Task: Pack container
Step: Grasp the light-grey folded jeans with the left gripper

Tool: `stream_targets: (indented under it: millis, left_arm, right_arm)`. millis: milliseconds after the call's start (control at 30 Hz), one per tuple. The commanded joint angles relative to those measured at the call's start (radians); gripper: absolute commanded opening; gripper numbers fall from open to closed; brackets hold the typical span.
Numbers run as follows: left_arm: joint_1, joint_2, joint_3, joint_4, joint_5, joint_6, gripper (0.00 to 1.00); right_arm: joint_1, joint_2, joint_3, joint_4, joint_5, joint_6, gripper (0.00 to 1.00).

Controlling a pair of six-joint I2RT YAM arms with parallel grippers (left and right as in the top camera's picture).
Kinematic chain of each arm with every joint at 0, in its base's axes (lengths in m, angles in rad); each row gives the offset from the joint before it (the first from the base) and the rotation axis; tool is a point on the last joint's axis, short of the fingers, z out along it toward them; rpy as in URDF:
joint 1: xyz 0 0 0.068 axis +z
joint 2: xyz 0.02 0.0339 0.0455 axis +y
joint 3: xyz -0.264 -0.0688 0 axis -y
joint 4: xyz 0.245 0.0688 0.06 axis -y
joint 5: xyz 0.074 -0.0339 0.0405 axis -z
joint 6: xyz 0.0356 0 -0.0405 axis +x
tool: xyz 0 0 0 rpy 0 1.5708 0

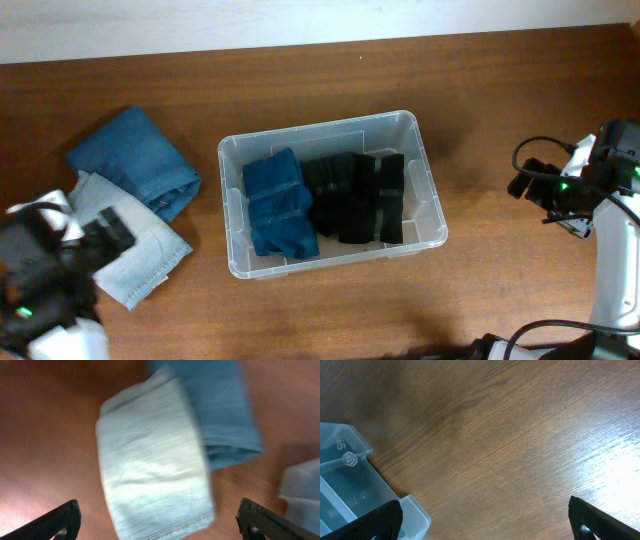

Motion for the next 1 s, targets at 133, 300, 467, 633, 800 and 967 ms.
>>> stream_targets:
  millis: [133,300,467,633,800,967]
  left_arm:
    - [0.251,0.331,0.020,0.040,0.262,-0.010,1.00]
    - [0.253,0.554,0.020,0.094,0.281,0.029,0.99]
    - [0.253,0.685,0.020,0.123,0.322,0.051,0.90]
    - [0.253,0.746,0.020,0.143,0.322,0.051,0.90]
    - [0.251,0.789,0.019,0.170,0.326,0.051,0.72]
    - [0.251,0.808,0.019,0.163,0.411,0.051,0.04]
  right_arm:
    - [-0.003,0.008,0.002,0.000,-0.017,0.007,0.98]
    - [-0.003,0.008,0.002,0.002,-0.017,0.007,0.98]
    - [-0.003,0.008,0.002,0.003,-0.017,0.007,0.98]
    - [-0.003,0.008,0.002,0.005,-0.017,0.007,0.99]
    - [-0.003,0.008,0.002,0.005,-0.017,0.007,0.98]
    - [-0.003,0.008,0.002,0.004,-0.017,0.007,0.98]
